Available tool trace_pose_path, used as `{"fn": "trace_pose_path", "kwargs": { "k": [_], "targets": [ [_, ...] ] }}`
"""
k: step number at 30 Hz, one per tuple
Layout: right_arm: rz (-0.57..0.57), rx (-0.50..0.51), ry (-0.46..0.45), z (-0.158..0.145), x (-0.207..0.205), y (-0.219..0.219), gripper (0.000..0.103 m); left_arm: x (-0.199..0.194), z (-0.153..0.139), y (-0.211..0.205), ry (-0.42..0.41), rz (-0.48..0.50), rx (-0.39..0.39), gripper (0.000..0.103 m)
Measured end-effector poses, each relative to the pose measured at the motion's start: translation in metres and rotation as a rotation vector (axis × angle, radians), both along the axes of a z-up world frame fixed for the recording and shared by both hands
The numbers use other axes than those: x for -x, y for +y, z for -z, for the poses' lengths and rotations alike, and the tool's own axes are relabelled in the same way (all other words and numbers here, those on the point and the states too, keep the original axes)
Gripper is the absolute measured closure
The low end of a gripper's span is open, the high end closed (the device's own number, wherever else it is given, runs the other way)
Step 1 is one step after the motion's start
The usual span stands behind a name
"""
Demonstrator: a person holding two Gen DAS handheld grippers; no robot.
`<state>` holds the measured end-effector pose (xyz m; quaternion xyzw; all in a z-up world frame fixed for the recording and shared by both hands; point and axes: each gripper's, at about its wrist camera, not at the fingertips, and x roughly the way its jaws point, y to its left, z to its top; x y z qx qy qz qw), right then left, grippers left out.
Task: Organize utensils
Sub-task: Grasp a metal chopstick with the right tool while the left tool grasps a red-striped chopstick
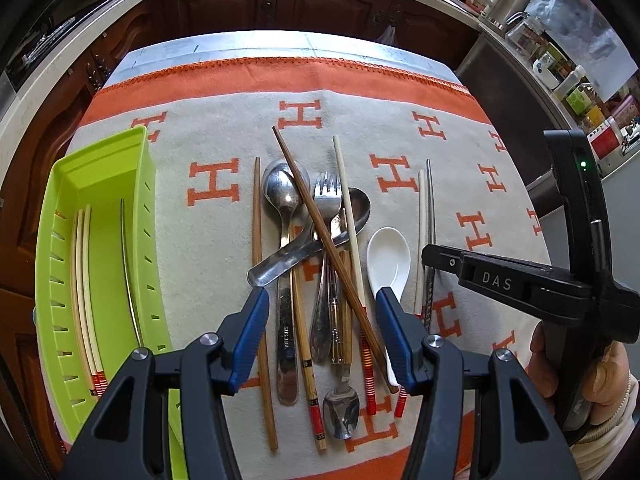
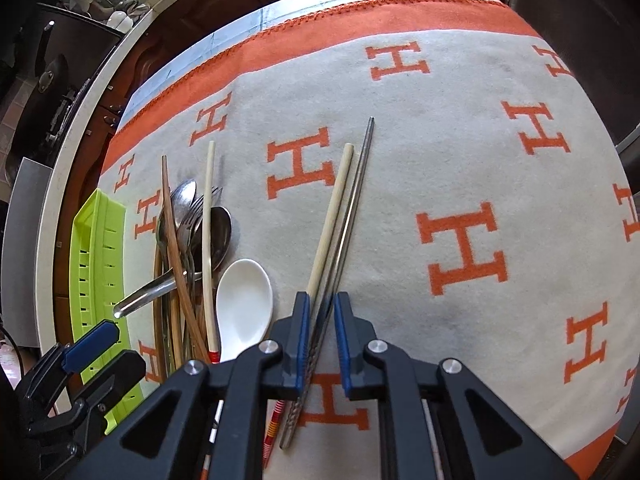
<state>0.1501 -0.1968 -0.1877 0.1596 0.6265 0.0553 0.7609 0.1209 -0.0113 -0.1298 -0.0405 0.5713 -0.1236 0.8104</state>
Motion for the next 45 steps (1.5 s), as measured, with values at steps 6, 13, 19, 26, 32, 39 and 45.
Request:
{"fn": "trace_pose_path", "kwargs": {
  "k": [6, 13, 19, 26, 32, 39, 45],
  "targets": [
    [-0.054, 0.136, -0.030, -0.006, 0.002, 0.016, 0.095, 0.002, -0.001, 0.003, -0.004, 0.002, 0.011, 0.049],
    [-0.049, 0.163, -0.023, -0.003, 0.005, 0.008, 0.095, 0.003, -0.001, 0.002, -0.001, 0.009, 0.026, 0.049],
    [-0.055, 0.195, -0.072, -0.004, 0.008, 0.012, 0.096, 0.007, -0.004, -0.007, -0.006, 0.036, 0.029, 0.049],
    [0.004, 0.129, -0.071, -0.003, 0.015, -0.019, 0.098, 0.012, -0.012, -0.032, -0.033, 0.117, 0.046, 0.049],
    [0.092, -0.033, -0.066, 0.001, 0.031, -0.055, 0.098, 0.012, -0.007, -0.070, -0.051, 0.215, 0.061, 0.056],
    [0.132, -0.093, -0.083, 0.002, 0.049, -0.071, 0.098, 0.004, 0.023, -0.101, 0.007, 0.253, 0.026, 0.072],
    [0.146, -0.130, -0.087, 0.004, 0.057, -0.076, 0.098, -0.001, 0.041, -0.109, 0.052, 0.244, 0.000, 0.079]
  ]
}}
